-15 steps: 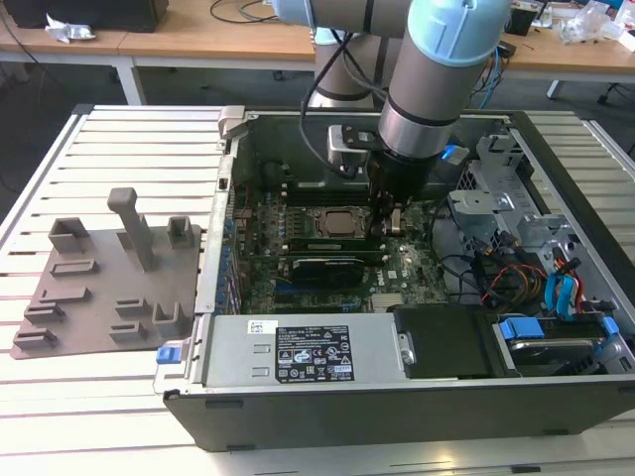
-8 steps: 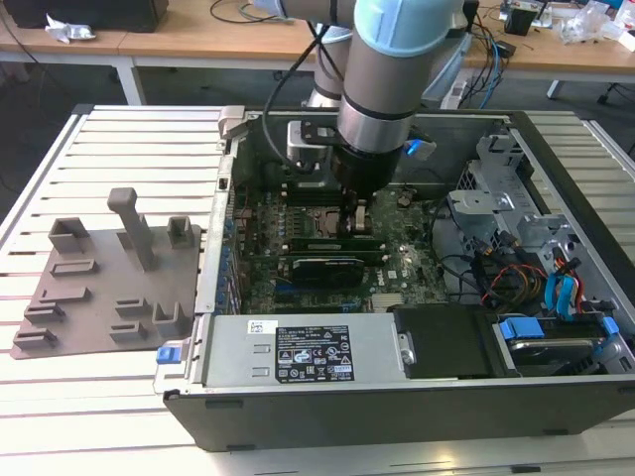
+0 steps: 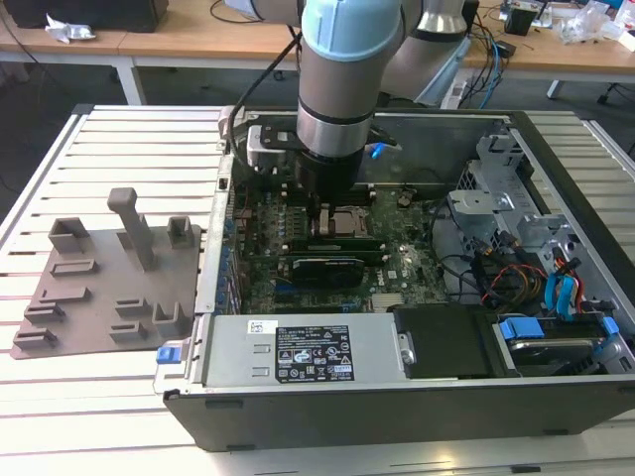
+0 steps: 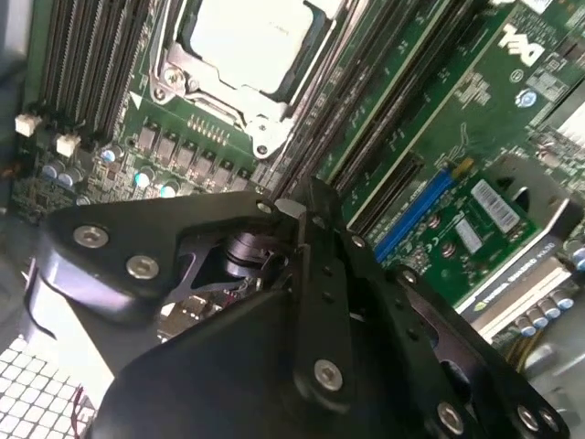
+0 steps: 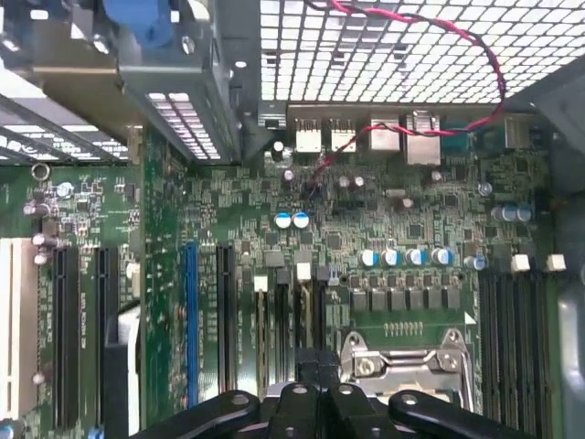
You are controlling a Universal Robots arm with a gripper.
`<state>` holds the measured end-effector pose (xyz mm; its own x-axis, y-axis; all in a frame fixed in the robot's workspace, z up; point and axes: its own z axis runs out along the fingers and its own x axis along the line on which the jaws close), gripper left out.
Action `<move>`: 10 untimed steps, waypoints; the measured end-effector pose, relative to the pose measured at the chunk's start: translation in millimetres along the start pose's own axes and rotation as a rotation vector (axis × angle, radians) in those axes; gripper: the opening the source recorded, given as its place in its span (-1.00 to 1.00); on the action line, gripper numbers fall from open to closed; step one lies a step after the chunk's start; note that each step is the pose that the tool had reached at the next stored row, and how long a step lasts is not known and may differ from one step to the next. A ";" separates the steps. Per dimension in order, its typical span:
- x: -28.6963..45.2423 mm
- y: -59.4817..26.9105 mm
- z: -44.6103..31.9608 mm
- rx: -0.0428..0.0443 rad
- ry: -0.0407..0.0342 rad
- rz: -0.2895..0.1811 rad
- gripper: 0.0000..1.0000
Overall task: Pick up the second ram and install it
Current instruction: 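Press down the second ram until it locks into place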
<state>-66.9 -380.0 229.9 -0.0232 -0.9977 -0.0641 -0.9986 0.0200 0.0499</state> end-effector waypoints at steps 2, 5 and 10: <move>0.0 0.7 1.4 0.0002 -0.0005 0.000 -0.80; -0.6 -0.4 -6.0 0.0003 -0.0011 0.000 -0.80; -1.2 -21.1 -10.2 -0.0244 -0.0013 0.002 -0.80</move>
<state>-45.3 -379.9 239.0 -0.0248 -0.9976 -0.0653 -0.9970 0.0199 0.0743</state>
